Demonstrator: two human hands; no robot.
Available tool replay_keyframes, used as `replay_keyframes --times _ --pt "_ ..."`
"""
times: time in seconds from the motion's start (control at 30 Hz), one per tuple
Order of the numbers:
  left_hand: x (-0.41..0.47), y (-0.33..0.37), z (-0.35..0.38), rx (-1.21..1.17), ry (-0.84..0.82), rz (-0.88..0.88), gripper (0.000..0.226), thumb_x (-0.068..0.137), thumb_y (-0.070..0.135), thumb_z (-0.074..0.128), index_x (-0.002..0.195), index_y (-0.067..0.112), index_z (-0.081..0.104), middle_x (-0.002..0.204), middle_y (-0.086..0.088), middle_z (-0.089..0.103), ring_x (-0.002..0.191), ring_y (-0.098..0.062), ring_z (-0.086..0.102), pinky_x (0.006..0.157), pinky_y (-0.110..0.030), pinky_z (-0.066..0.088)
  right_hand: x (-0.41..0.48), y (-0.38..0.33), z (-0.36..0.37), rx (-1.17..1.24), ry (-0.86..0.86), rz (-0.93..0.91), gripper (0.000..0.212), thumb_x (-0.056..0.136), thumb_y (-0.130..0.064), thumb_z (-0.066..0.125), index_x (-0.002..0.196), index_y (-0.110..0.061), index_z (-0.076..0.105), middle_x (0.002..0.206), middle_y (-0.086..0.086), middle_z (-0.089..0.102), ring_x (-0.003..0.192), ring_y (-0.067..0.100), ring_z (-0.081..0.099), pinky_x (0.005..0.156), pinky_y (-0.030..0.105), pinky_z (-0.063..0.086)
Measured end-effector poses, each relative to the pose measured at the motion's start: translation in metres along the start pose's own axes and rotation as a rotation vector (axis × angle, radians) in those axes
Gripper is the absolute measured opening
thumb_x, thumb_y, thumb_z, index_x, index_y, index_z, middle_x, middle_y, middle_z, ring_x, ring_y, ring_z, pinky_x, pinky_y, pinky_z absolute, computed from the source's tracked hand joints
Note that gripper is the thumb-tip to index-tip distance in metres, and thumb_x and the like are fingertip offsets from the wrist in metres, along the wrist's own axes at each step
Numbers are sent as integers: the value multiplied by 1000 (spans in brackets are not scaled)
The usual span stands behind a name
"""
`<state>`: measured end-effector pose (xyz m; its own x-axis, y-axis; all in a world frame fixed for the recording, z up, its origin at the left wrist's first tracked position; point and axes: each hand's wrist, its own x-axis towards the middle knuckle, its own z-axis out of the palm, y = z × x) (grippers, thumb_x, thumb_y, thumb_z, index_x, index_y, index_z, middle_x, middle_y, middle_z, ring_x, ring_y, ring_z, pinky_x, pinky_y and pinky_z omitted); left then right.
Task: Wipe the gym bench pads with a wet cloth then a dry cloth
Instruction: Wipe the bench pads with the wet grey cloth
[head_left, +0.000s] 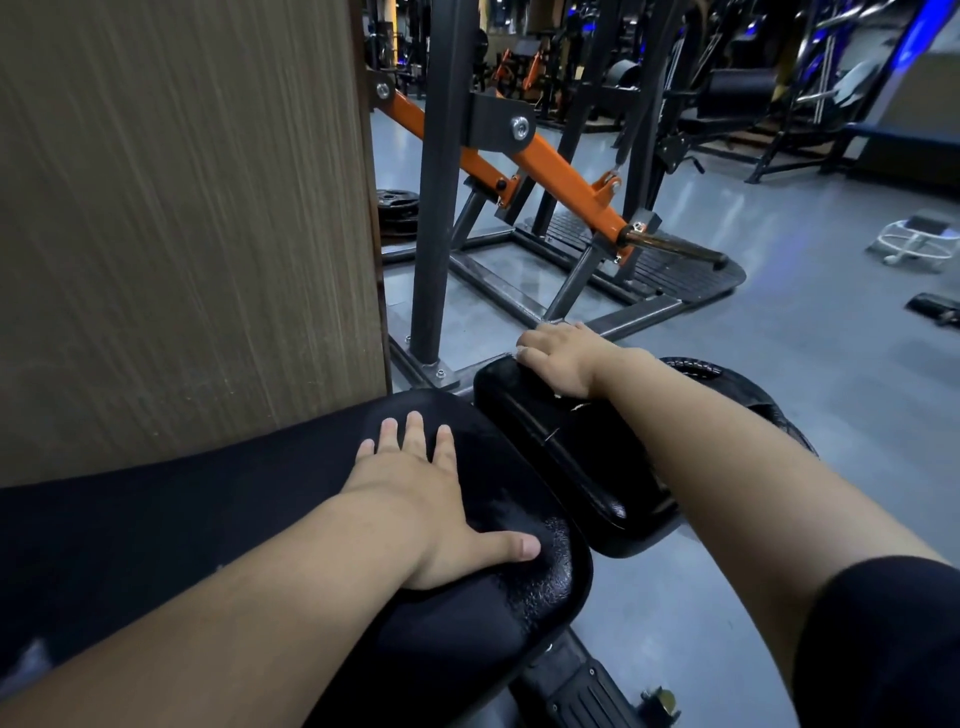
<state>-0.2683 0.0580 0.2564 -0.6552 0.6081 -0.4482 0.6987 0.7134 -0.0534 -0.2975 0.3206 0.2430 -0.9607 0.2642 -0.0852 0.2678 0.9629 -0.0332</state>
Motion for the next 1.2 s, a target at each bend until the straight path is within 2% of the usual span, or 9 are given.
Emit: replay_keyframes --times 0.2,0.3,0.43,0.6,0.7,0.8,1.03,1.2 --pt "0 -1 1 -1 15 1 137 59 102 26 153 14 -20 160 -15 -25 150 -34 -18 123 -47 0 -14 23 1 73 28 105 50 100 -48 23 144 -30 38 147 7 40 138 29 34 111 53 27" --pt "-1 0 1 -3 14 8 137 58 102 25 153 14 -20 160 -15 -25 150 -34 -18 123 -47 0 -21 30 1 94 32 169 53 101 -46 25 149 -26 32 151 11 36 139 32 31 112 52 27" --pt "0 0 2 -2 16 10 137 58 102 24 153 14 -21 161 -15 -25 150 -35 -17 123 -48 0 -32 38 2 120 29 260 54 100 -49 23 146 -23 33 147 17 39 135 38 37 110 53 30" --pt "0 1 2 1 3 6 136 61 101 26 153 13 -21 160 -16 -25 150 -36 -18 123 -49 0 -58 52 7 165 47 346 49 99 -50 22 136 -22 38 133 22 48 124 38 47 104 50 35" --pt "1 1 2 11 16 5 136 60 101 23 153 13 -21 160 -17 -25 149 -37 -17 123 -50 0 -78 53 11 162 79 403 50 99 -50 20 137 -23 38 133 21 49 125 38 47 104 52 33" --pt "1 1 3 14 23 7 136 59 102 21 153 13 -20 161 -17 -24 150 -37 -17 123 -50 1 -99 48 16 153 120 466 45 97 -50 19 127 -25 42 130 21 50 123 40 47 100 53 31" --pt "-1 0 4 13 26 6 136 60 101 21 154 12 -19 161 -18 -22 150 -38 -16 123 -50 0 -148 41 34 266 241 566 47 97 -47 25 137 -25 36 133 22 47 123 40 44 99 51 33" --pt "-1 0 4 17 29 6 135 60 101 21 154 12 -19 161 -19 -22 150 -38 -15 123 -50 1 -177 22 53 365 397 610 60 99 -46 26 154 -23 20 143 19 40 132 38 34 105 52 31"
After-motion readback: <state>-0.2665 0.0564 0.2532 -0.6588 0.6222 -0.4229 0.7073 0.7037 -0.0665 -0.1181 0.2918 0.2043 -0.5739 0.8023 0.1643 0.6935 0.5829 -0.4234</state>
